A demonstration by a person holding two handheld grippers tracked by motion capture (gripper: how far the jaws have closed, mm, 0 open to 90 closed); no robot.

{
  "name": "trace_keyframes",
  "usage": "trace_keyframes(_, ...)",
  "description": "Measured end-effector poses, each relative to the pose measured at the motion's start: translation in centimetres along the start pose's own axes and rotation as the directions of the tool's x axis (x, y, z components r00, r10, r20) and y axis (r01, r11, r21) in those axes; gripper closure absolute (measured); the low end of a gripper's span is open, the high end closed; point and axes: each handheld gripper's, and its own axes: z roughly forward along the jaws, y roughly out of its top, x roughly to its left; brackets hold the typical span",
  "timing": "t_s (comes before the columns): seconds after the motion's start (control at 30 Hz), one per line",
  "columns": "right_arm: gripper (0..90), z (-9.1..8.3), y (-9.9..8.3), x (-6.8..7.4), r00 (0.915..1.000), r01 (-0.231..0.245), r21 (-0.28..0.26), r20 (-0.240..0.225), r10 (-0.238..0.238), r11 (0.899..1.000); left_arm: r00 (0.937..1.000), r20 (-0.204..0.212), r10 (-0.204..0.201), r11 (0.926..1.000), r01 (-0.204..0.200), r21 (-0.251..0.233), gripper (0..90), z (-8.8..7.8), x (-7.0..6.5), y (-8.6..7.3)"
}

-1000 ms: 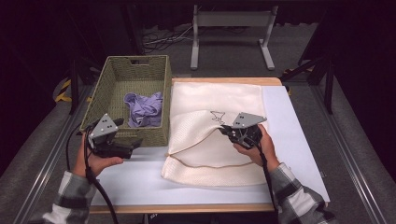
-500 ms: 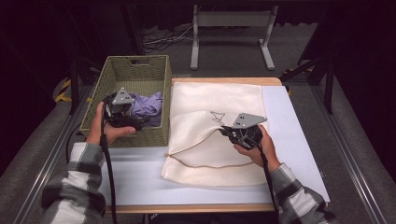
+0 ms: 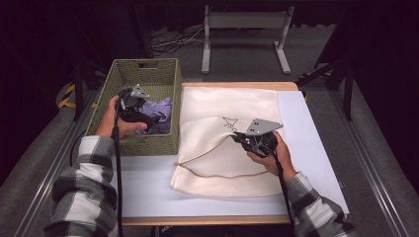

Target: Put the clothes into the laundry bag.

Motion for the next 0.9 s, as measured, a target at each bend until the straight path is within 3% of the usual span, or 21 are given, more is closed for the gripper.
trace_keyframes(0.2, 85.7, 0.1, -0.2, 0.0, 0.9997, -0.005, -0.005, -0.024, 0.005, 1.0, 0.9991, 0.039, 0.018, 0.9984, -0.021, 0.053, 5.7, 2.2, 0.8, 0.4)
trace_keyframes(0.37, 85.7, 0.2, -0.1, 0.2, 0.9996, 0.009, -0.003, -0.028, -0.009, 1.0, 0.9983, 0.024, 0.052, 0.9909, -0.055, 0.123, 4.4, 4.1, 0.8, 0.6)
trace_keyframes(0.6, 85.5, 0.3, -0.4, 0.6, 0.999, 0.016, 0.011, -0.043, -0.016, 1.0, 0.9954, 0.083, 0.048, 0.9807, -0.063, 0.185, 2.6, 6.4, 1.3, 0.9)
trace_keyframes(0.63, 85.4, 0.2, -0.4, 0.7, 0.9988, 0.019, 0.011, -0.046, -0.019, 1.0, 0.9938, 0.101, 0.046, 0.9785, -0.065, 0.196, 2.5, 6.8, 1.2, 0.9)
trace_keyframes(0.67, 85.4, 0.2, -0.4, 0.8, 0.9986, 0.019, 0.012, -0.049, -0.018, 1.0, 0.9911, 0.118, 0.062, 0.9709, -0.087, 0.223, 2.6, 7.2, 1.1, 1.0)
trace_keyframes(0.77, 85.1, 0.2, -0.5, 1.0, 0.9983, 0.024, 0.017, -0.054, -0.023, 1.0, 0.99, 0.113, 0.085, 0.9555, -0.113, 0.273, 2.2, 8.2, 0.8, 1.0)
trace_keyframes(0.83, 85.1, 0.3, -0.5, 1.0, 0.9981, 0.026, 0.021, -0.056, -0.024, 0.999, 0.9899, 0.117, 0.079, 0.9521, -0.11, 0.285, 2.1, 8.5, 1.0, 0.9)
trace_keyframes(0.9, 85.2, 0.3, -0.6, 1.1, 0.998, 0.027, 0.024, -0.058, -0.025, 0.999, 0.9897, 0.124, 0.072, 0.9424, -0.109, 0.316, 2.8, 8.8, 1.1, 0.7)
